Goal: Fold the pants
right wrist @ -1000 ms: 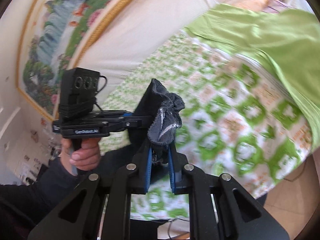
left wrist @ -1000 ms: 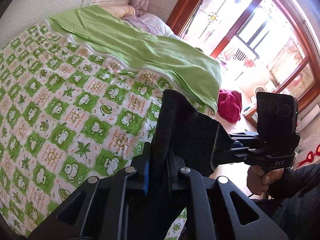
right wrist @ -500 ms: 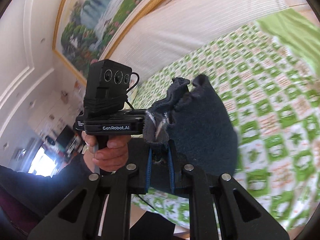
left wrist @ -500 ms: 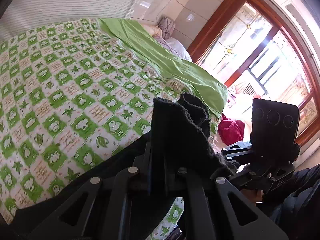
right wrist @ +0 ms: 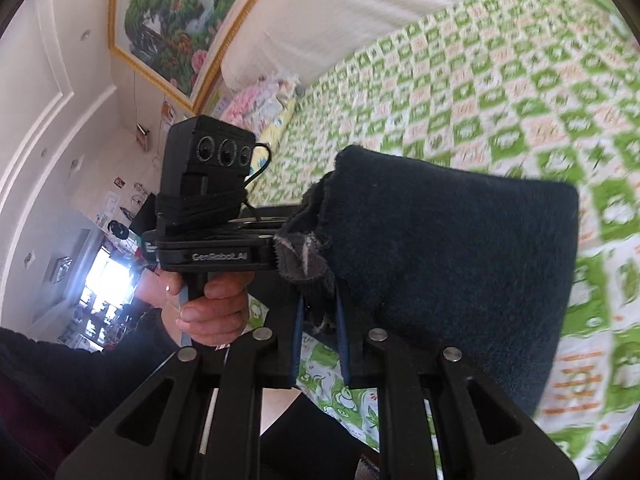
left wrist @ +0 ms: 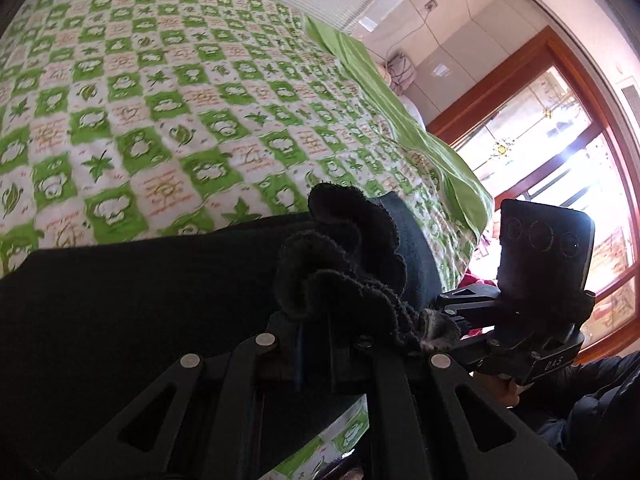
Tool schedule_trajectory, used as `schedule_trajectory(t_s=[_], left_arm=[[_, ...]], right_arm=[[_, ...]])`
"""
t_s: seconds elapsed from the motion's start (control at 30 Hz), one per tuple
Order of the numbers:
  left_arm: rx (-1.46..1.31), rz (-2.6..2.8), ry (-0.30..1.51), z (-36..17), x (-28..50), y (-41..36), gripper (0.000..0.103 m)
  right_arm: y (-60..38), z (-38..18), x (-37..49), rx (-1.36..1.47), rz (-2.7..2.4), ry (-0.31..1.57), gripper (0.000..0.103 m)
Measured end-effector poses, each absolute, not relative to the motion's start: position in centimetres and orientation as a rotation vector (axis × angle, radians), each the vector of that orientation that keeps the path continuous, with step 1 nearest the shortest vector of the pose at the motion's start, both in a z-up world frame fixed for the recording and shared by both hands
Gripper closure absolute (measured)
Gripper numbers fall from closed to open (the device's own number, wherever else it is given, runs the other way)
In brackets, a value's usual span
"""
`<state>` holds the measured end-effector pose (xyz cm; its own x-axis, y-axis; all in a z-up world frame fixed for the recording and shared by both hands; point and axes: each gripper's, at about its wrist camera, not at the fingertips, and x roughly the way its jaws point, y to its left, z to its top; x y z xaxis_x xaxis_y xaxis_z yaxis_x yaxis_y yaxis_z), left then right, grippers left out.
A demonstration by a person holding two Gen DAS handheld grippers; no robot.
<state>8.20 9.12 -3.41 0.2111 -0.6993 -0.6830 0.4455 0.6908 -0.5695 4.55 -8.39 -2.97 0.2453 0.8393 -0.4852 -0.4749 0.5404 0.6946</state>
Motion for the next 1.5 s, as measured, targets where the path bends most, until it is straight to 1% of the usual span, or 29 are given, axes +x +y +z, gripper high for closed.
schedule_trajectory(t_s=[0.23,0.3,0.4,0.47,0.57,0.9,0.93,1.1,1.3,1.33,1.4,1.5], left_arm=[[-0.354,-0.722,1.092,-4.6,7.0,12.2,0.095],[-0.372,-0.701,1.088,-4.8,6.8,12.8,0.092],[-0.395,-0.676,1.086,-5.0,6.2,13.6,0.092],[-0.404,-0.664,1.081,-5.1,5.9,13.9,0.092],[-0.405,-0.637,1.071,-5.0,5.2,14.4,0.092],[-0.431,-0.59,1.039,-4.2,3.6,15.3,0.091],[-0.43,-0.581,1.035,-4.1,3.5,15.3,0.09],[-0.468,-0.562,1.023,-4.0,2.8,16.1,0.076],[-0.517,-0.51,1.004,-4.1,1.2,17.4,0.075],[-0.526,-0.5,0.999,-4.1,0.8,17.8,0.074],[-0.561,-0.473,0.983,-4.1,-0.1,18.8,0.063],[-0.593,-0.41,0.959,-4.0,-1.5,20.2,0.062]], right_arm=[[-7.8,-5.4,5.7,0.509,0.941,1.041,0.084],[-7.7,-5.5,5.7,0.497,0.938,1.047,0.083],[-7.3,-5.5,5.4,0.483,0.945,1.051,0.076],[-6.8,-5.4,5.6,0.479,0.952,1.049,0.067],[-6.4,-5.1,5.4,0.469,0.965,1.039,0.06],[-5.9,-4.1,5.3,0.437,0.958,1.023,0.059],[-6.0,-4.0,5.3,0.435,0.957,1.02,0.058],[-6.0,-3.2,5.1,0.421,0.957,0.999,0.054],[-5.4,-2.3,4.8,0.378,0.971,0.976,0.053],[-5.3,-2.1,4.8,0.366,0.974,0.97,0.053],[-5.0,-1.6,4.8,0.353,0.975,0.953,0.053],[-4.6,-1.1,4.9,0.346,0.988,0.938,0.053]])
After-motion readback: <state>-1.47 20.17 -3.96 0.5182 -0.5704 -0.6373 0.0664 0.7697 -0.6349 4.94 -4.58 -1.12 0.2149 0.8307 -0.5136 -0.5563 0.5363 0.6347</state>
